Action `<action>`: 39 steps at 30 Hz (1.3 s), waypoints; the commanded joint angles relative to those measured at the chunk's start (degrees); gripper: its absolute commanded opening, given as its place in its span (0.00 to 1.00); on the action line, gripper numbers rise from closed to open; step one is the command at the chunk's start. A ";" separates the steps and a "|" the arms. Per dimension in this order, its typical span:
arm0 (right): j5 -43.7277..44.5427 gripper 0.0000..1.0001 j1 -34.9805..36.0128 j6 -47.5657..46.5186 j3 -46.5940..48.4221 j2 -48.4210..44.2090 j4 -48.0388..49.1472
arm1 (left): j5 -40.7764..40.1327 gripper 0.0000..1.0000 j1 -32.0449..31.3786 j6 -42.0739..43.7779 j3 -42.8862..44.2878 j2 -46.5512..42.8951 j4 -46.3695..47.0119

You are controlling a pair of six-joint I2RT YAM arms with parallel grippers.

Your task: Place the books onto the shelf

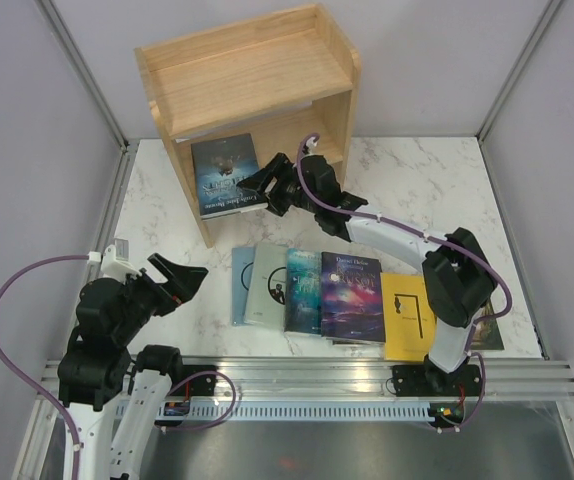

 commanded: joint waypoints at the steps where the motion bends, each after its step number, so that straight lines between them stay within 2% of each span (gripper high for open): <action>1: -2.41 0.72 0.01 -3.23 3.02 -2.73 -5.00 | 2.08 1.00 0.29 2.32 -0.37 -0.18 -0.35; 7: -2.41 0.67 -0.43 -3.24 -0.04 -5.45 -6.76 | 2.08 1.00 0.20 2.14 -0.72 -0.10 -0.27; 10: -2.59 0.61 -0.69 -2.89 -1.45 -7.12 -7.02 | 2.08 1.00 0.20 2.14 -1.16 -0.01 -0.27; 18: -2.94 0.57 -0.78 -2.80 -2.51 -8.45 -8.78 | 2.17 1.00 0.20 1.97 -1.95 -0.27 -0.27; 21: -3.11 0.49 -0.78 -2.71 -1.99 -7.13 -8.70 | 1.99 1.00 0.29 1.97 -2.30 0.08 -0.18; 22: -3.38 0.45 -0.78 -2.80 -1.20 -6.69 -8.70 | 1.99 1.00 0.20 1.97 -2.30 0.25 -0.09; 30: -3.99 0.33 -1.22 -1.75 5.91 -0.46 -8.70 | 0.94 1.00 0.20 3.02 -2.74 0.87 0.00; 39: -4.70 0.27 -2.71 -0.69 13.21 4.65 -8.78 | 0.58 1.00 0.29 3.28 -2.66 2.19 0.61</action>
